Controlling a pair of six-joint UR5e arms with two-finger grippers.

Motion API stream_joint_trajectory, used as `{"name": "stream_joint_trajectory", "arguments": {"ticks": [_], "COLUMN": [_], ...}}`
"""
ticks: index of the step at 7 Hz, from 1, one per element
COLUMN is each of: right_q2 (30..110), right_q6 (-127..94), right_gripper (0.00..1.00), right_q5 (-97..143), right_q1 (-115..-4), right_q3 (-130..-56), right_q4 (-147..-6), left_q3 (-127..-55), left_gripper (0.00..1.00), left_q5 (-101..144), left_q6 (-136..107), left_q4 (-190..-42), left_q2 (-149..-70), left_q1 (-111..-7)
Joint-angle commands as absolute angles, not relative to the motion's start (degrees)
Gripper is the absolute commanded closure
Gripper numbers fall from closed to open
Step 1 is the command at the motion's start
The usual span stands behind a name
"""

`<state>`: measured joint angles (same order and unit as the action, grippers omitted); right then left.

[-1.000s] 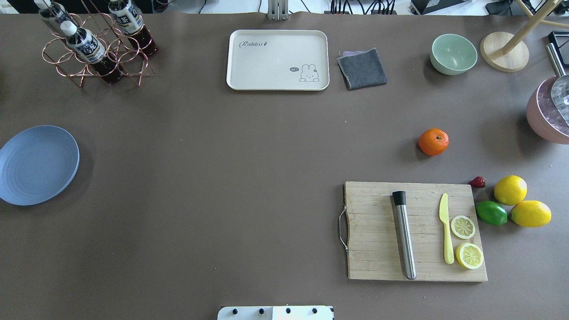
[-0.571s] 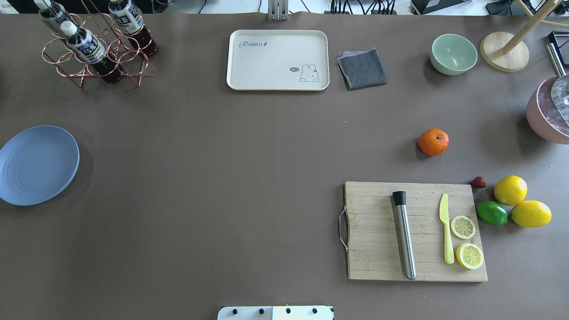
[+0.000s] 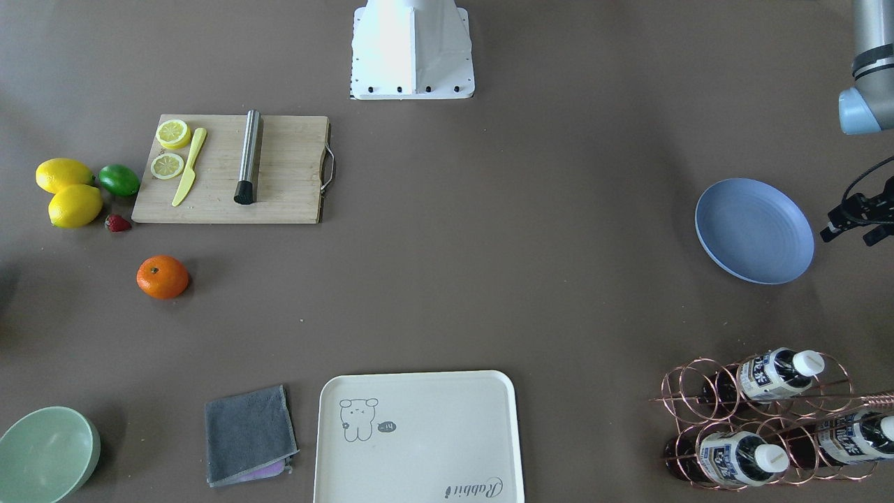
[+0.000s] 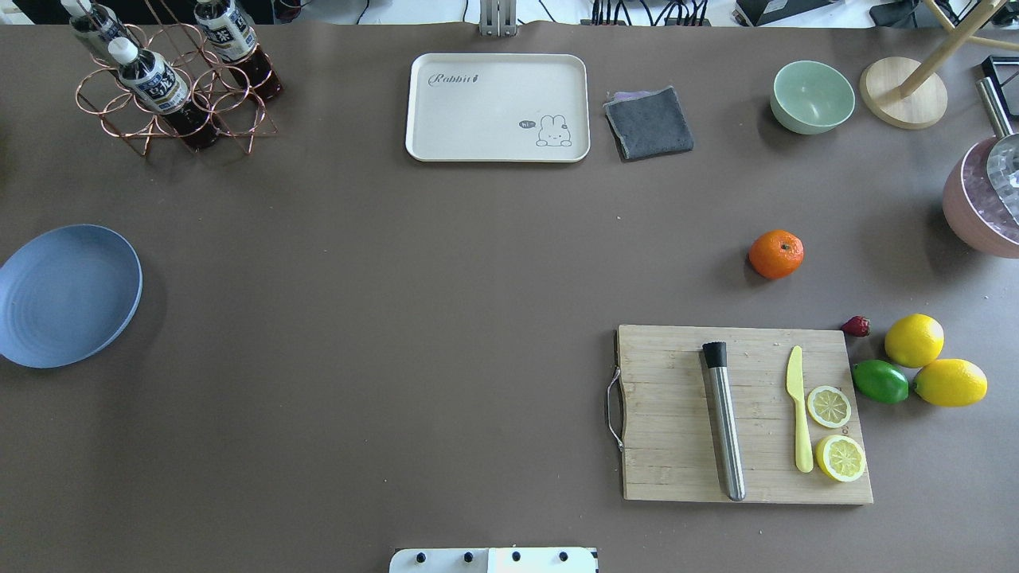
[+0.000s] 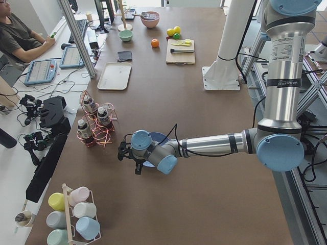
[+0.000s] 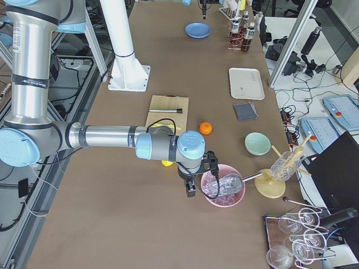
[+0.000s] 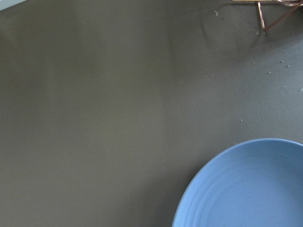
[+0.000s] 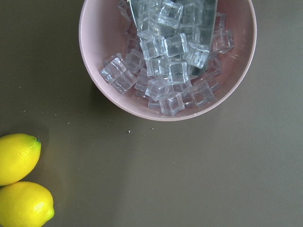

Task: Pick orange to plate
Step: 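Grip the blue plate rim with the left gripper and drag it toward the table center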

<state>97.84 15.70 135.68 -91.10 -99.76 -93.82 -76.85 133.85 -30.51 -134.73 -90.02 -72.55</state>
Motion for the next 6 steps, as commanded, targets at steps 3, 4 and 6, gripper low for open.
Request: {"name": "stream_joint_trajectory", "arguments": {"ticks": [3,4,6], "right_q2": [97.5,97.5,97.6], "right_q6": [14.9,14.9,14.8], "right_gripper": [0.0,0.0,0.0], "right_q5": [135.6,135.6,135.9], "right_q1": [-89.2,-89.1,-89.1], "right_q3": [-99.8,-99.8,-99.8], "right_q4": [-93.8,-93.9,-93.9], "left_q3": [-74.4,-74.2,-73.4], "left_gripper": [0.3,0.33,0.53], "left_q5": [132.9,132.9,132.9], "left_q6": [-31.1,-30.9,-30.8], "left_q4": [-135.4,-135.4,-135.2], "left_q2": [-91.8,-92.3,-92.4], "left_q1": [-66.7,-66.5,-66.4]}}
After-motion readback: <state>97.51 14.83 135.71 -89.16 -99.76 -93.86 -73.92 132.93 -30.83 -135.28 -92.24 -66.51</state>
